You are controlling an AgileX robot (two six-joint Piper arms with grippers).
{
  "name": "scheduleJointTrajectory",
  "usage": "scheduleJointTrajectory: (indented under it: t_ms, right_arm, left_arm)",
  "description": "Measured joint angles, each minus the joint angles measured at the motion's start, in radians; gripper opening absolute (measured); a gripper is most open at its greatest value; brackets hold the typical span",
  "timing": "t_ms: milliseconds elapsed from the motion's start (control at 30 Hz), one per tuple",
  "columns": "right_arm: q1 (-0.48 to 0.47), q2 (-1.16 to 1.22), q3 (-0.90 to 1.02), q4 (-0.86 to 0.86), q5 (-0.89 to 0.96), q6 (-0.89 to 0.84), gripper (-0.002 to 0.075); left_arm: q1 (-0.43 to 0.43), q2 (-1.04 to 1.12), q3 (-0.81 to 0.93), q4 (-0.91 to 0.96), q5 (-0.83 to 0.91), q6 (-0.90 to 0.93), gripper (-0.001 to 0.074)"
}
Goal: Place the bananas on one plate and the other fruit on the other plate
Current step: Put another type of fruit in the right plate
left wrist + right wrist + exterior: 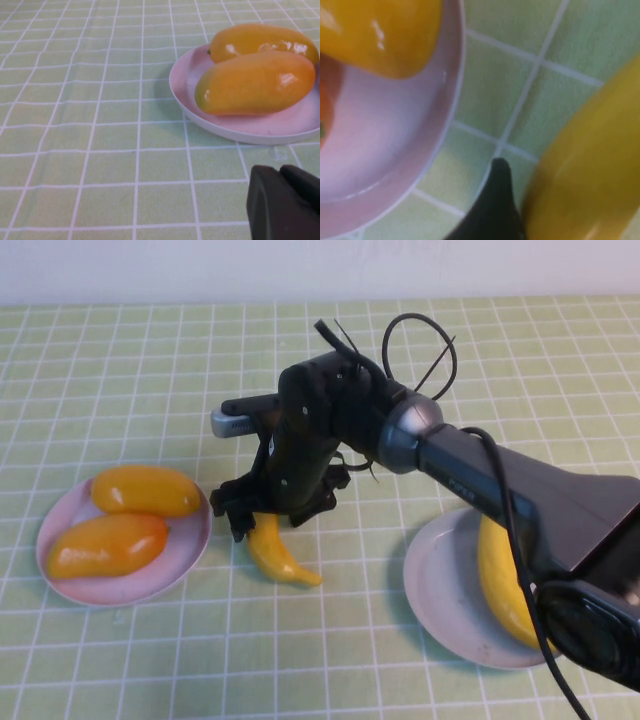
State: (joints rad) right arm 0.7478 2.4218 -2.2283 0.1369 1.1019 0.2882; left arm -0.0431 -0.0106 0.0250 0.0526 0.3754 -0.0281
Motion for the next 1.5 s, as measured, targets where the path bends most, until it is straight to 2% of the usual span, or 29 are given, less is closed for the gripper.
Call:
scheduleJointTrajectory:
  t_ms: [100, 233, 267, 467, 567, 833, 967, 1100, 1267, 1500]
  right_arm:
    - [0.0, 0.006, -0.005, -0.004, 0.002, 0.0, 0.0526]
    - [0.0, 0.006, -0.007, -0.009, 0.006, 0.0, 0.0327]
    - [0.001, 0.004, -0.007, -0.009, 0.011, -0.002, 0.031]
    - [0.002, -0.105, 0.004, -0.1, 0.116, -0.002, 0.0316]
    - [0.002, -0.238, 0.08, -0.164, 0.12, -0.002, 0.0316]
    - [-0.032, -0.602, 0.542, -0.244, 0.071, 0.137, 0.0316]
    - [-0.08, -0.698, 0.8, -0.189, -0.014, 0.195, 0.0316]
    - [-0.095, -0.715, 0.955, -0.119, -0.088, 0.206, 0.0316]
    - [-0.099, -0.713, 1.02, -0.063, -0.167, 0.208, 0.0316]
    - [-0.12, -0.673, 1.024, -0.069, -0.189, 0.208, 0.0316]
  left_arm:
    - [0.0, 0.0, 0.0, 0.0, 0.0, 0.0, 0.0003]
    - [0.0, 0.0, 0.0, 0.0, 0.0, 0.0, 0.0003]
    - [0.0, 0.0, 0.0, 0.0, 0.0, 0.0, 0.0004]
    - [0.0, 0.0, 0.0, 0.0, 0.0, 0.0, 0.0003]
    - [0.0, 0.0, 0.0, 0.0, 0.0, 0.0, 0.0003]
    - [0.0, 0.0, 0.0, 0.0, 0.0, 0.0, 0.0004]
    - [0.0, 0.0, 0.0, 0.0, 0.0, 0.0, 0.0004]
    - [0.0, 0.0, 0.0, 0.0, 0.0, 0.0, 0.0003]
    - [0.0, 0.0, 0.0, 0.0, 0.0, 0.0, 0.0003]
    - [0.0, 0.0, 0.0, 0.0, 0.0, 0.0, 0.0003]
